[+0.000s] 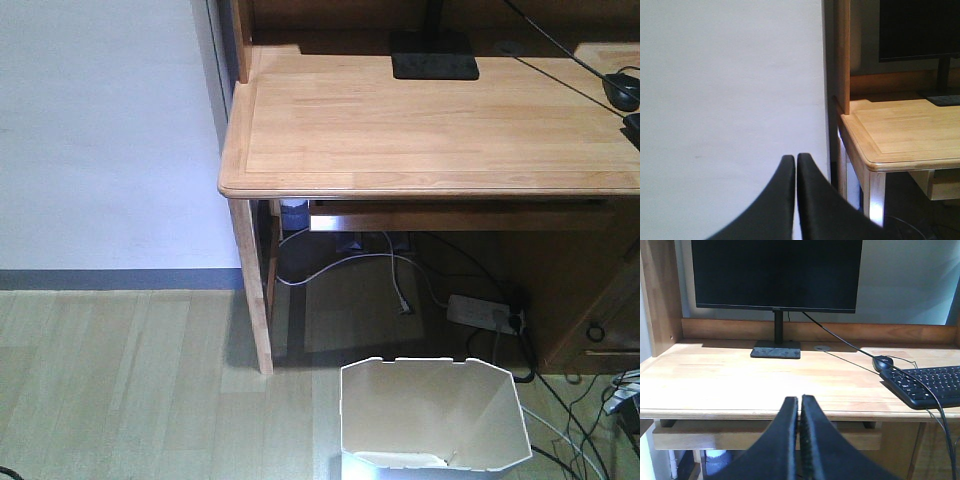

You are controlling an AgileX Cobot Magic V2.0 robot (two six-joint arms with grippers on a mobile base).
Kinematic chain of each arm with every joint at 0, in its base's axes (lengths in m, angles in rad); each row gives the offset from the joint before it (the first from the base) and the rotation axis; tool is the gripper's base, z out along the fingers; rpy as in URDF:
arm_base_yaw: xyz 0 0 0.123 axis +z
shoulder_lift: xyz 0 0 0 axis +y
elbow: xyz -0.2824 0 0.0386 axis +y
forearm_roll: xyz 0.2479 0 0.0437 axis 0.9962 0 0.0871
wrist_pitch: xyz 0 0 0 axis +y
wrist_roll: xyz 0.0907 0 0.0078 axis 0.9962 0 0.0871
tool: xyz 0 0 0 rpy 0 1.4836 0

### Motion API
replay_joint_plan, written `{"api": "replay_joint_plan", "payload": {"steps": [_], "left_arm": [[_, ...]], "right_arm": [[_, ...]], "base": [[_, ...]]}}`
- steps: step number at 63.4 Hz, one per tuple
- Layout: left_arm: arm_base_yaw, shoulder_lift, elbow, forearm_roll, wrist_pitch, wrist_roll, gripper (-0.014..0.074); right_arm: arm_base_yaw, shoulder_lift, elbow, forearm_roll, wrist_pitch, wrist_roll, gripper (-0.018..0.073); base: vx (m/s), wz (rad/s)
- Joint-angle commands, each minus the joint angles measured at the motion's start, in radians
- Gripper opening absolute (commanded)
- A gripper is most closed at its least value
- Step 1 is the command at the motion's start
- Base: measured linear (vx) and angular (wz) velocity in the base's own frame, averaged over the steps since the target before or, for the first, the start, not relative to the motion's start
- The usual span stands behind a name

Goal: Move trash bin to bedside with robot

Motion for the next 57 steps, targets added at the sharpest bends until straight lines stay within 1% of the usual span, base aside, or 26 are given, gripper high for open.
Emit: {"api": "replay_joint_plan", "payload": {"steps": [1, 57], "left_arm": [[-0.006, -0.014, 0.012, -0.009, -0.075, -0.014, -0.0006], [-0.006, -0.014, 0.012, -0.009, -0.075, -0.014, -0.0006]], "right_arm": [[-0.006, -0.014, 0.002, -0.003, -0.077, -0.003, -0.0008], [-0.006, -0.014, 0.002, -0.003, -0.077, -0.003, -0.0008]], "base": [[0.0, 0.0], [0.0, 0.0]]}}
